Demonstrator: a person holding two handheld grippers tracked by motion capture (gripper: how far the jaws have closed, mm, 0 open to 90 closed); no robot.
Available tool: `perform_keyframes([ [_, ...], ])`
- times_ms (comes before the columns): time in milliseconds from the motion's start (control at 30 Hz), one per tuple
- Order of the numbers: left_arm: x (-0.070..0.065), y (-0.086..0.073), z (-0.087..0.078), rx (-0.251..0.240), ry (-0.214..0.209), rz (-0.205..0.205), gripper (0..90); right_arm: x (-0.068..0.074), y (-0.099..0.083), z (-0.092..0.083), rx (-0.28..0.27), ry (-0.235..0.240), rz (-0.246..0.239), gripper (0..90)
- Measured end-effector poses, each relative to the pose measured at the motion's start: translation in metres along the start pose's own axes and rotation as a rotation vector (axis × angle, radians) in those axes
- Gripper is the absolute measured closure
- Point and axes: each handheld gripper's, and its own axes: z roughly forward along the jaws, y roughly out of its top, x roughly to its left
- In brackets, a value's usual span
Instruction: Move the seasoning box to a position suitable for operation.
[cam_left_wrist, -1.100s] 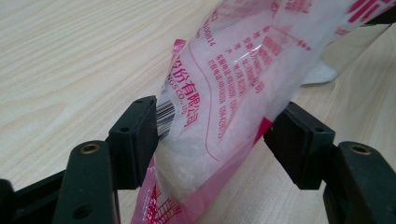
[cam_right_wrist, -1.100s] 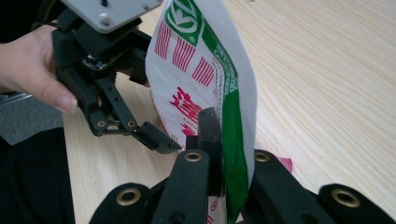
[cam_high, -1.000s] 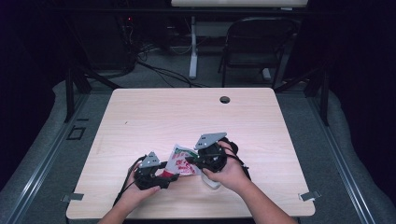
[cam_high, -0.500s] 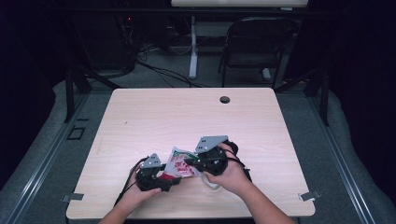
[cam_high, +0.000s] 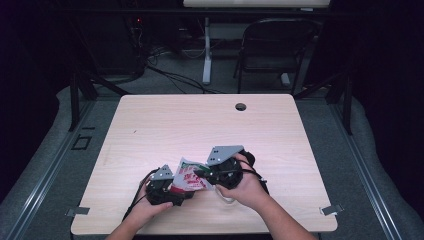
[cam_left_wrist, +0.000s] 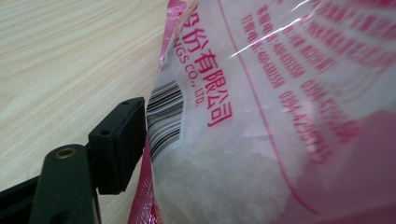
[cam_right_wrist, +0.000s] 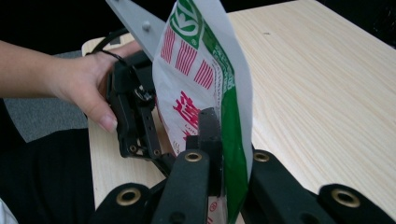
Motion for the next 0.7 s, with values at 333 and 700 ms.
perform_keyframes([
  [333, -0.0006, 0.0008, -0.0015, -0.016, -0.001, 0.027, 37.6, -0.0022, 0.0034, -0.0031, -0.030, 0.015, 0.020, 90.0],
  [700, -0.0014, 0.0020, 0.0003, -0.006, 0.044, 0.052, 45.0, -0.0021, 0.0009, -0.0006, -0.030, 0.007, 0.028, 90.0],
])
